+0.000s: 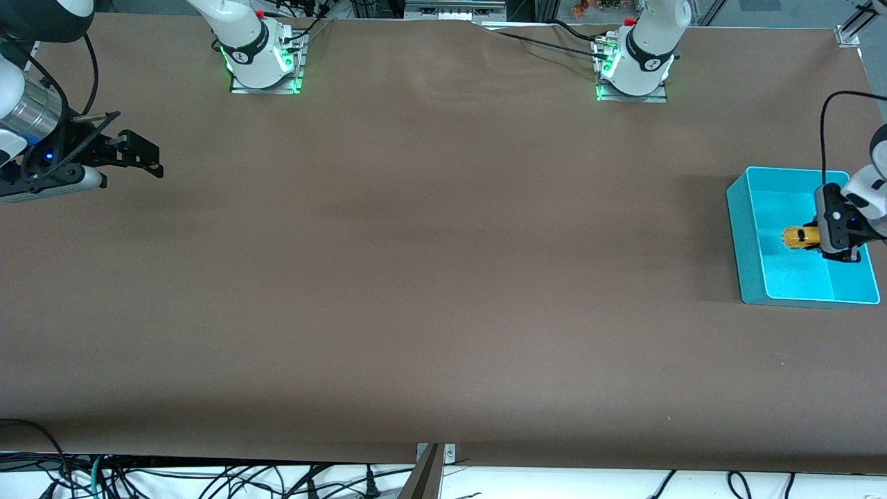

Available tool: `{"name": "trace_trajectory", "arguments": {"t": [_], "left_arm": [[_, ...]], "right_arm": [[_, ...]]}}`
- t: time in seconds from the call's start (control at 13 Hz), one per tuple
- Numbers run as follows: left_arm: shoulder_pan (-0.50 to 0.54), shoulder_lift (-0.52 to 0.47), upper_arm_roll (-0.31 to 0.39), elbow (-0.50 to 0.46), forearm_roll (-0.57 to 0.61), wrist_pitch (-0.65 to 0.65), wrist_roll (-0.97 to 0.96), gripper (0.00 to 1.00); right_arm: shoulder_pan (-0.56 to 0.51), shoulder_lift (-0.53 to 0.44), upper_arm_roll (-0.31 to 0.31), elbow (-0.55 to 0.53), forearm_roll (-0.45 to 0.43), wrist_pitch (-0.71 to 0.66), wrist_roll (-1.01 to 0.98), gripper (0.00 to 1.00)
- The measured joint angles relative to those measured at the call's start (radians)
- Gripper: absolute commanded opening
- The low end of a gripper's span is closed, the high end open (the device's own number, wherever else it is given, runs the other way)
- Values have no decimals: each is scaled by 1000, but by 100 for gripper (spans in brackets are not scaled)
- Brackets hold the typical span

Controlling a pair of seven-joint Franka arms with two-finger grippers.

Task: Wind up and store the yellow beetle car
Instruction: 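Carry the car with the left gripper into the cyan tray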

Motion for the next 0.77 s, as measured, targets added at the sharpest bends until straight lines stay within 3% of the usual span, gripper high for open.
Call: {"name": "trace_trajectory", "arguments": {"t": [0.46,0.77], "left_arm": [[30,87,1,-14,-15,120,109,5],[65,89,1,-124,-32,253,143,5]], "right_arm": [[0,0,0,0,-1,0,0,100],[0,0,0,0,-1,0,0,100]]}}
